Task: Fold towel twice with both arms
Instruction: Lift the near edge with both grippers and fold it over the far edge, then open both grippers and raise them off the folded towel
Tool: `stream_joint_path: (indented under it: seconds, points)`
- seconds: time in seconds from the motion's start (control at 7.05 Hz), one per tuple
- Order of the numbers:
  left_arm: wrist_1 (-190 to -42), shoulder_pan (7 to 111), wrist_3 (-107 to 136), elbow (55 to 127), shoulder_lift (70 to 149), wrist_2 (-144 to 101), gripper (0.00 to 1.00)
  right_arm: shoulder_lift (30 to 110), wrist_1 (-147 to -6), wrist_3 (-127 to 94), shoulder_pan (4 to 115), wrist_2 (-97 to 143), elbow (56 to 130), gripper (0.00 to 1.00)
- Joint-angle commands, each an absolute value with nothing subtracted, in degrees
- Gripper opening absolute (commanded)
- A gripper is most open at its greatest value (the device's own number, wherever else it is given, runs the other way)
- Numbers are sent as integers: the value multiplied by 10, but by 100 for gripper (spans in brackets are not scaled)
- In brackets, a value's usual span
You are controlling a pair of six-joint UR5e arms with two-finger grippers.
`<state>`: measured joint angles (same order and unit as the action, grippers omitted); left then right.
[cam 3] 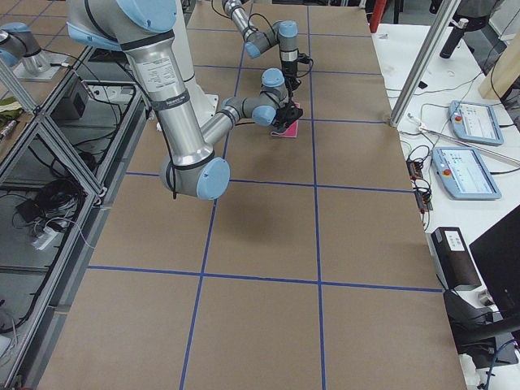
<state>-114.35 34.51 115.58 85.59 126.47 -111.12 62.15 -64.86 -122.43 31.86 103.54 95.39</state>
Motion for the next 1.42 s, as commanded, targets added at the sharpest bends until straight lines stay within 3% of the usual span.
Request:
stream_joint_path:
  seconds: [0.0, 0.14, 0.71, 1.28]
  points:
    - [-1161, 352, 1156, 821, 1281, -1111, 23, 607, -649, -1223, 323, 1035, 934, 33]
    - [-1163, 354, 1154, 820, 1281, -1111, 99, 586, -648, -1220, 324, 1035, 906, 99]
    - [-1164, 392, 1154, 827, 1290, -1118, 100, 573, -650, -1214, 368, 1077, 895, 100]
    - [-1156, 362, 1193, 845, 1286, -1111, 100, 577, -645, -1214, 358, 1076, 903, 100]
